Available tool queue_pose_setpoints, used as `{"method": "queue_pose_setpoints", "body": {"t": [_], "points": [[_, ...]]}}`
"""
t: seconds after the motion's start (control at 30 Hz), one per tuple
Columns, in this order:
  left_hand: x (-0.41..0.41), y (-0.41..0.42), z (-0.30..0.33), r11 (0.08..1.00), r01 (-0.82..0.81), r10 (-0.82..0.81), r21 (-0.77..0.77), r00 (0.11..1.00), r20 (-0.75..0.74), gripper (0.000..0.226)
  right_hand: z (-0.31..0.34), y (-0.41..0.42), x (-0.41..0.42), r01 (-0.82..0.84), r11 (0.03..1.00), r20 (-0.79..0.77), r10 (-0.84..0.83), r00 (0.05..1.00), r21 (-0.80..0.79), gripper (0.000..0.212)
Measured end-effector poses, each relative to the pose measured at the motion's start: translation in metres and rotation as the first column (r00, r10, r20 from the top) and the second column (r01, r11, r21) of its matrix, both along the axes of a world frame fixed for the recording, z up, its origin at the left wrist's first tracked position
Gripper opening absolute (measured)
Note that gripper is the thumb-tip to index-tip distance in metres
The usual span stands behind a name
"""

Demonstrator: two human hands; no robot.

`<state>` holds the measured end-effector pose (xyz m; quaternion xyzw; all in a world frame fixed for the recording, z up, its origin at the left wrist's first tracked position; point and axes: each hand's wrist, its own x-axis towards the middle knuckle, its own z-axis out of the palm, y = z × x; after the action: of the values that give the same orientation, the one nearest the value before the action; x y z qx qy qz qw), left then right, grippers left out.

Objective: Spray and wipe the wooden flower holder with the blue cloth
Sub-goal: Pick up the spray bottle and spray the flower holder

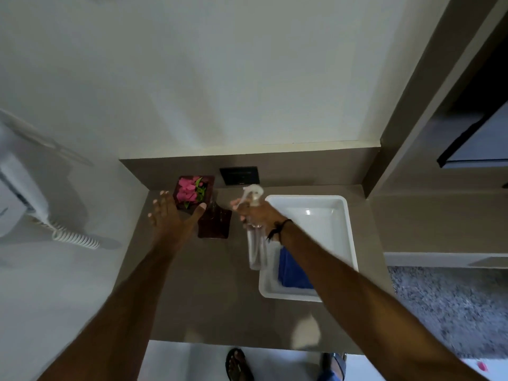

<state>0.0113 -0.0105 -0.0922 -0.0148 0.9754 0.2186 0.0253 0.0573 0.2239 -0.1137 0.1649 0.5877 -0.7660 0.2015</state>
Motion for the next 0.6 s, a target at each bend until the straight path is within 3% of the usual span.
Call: {"method": "queue_pose_setpoints", "body": {"t": [0.2,0.3,0.6], "points": [[0.003,0.002,0.005,1.0,0.016,-0.015,-0.023,0.999,0.041,0.11,-0.009,-0.032,-0.006,-0.045,0.978,0.019,0.042,0.999,0.203,0.04],[0.005,0.004,0.008,1.0,0.016,-0.015,-0.013,0.999,0.045,0.107,-0.016,-0.036,-0.007,0.059,0.987,0.05,-0.067,0.996,0.149,0.047],[0.002,0.002,0.003,1.0,0.013,-0.013,-0.003,0.998,0.067,0.115,-0.019,-0.04,-0.01,0.136,0.978,0.045,-0.145,0.988,0.157,0.061]]}}
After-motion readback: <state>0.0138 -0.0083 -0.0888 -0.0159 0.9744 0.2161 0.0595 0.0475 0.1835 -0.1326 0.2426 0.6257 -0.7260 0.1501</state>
